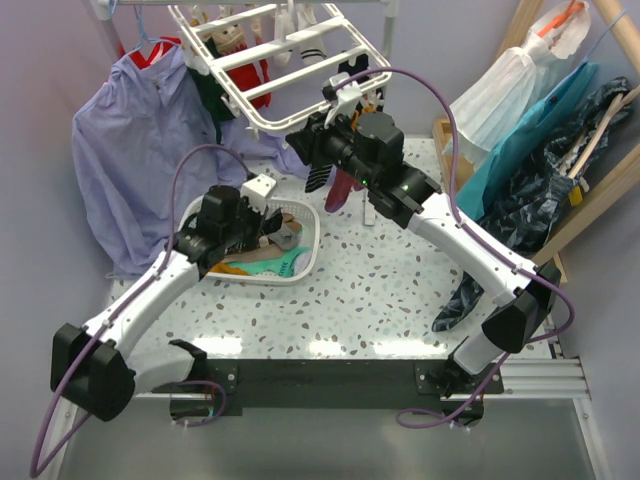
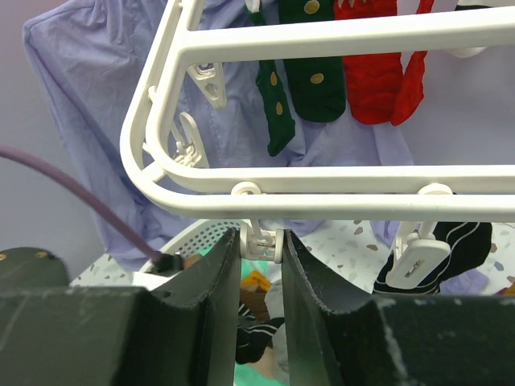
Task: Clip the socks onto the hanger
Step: Pick up the sock from the bin, then clamp the sock onto the hanger.
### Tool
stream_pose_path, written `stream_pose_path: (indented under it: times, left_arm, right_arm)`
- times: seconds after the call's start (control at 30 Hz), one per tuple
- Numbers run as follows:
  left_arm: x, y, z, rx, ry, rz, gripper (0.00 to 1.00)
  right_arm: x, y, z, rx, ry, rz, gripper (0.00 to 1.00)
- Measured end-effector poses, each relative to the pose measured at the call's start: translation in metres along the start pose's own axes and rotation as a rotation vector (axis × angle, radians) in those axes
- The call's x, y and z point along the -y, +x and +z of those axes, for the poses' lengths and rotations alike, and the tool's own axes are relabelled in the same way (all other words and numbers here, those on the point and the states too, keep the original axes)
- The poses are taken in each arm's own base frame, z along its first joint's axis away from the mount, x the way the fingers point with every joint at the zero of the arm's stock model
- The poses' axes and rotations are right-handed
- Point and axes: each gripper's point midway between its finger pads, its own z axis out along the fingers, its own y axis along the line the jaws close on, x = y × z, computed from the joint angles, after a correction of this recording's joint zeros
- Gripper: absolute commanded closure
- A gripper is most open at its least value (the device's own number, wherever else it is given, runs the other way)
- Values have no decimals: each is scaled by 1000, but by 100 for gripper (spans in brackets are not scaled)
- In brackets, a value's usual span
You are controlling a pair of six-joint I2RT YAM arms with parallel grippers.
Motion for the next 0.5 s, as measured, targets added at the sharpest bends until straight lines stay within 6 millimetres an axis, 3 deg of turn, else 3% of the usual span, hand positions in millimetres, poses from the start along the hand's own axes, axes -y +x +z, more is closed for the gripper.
stream_pose_path:
  times: [0.1, 0.23, 0.4, 0.5]
  left_arm:
    - [13, -5, -14, 75, 51, -69, 100]
    - [27, -28, -33, 210, 112, -185, 100]
    - [25, -72, -52, 388, 116, -325, 100]
    - [20, -88, -55, 447, 100, -393, 100]
  right_arm:
    - [0, 0, 0, 0, 1, 0, 100]
    - [0, 0, 0, 1, 1, 0, 100]
    - [0, -1, -1, 3, 1, 3, 100]
    - [-1, -3, -2, 6, 0, 8, 100]
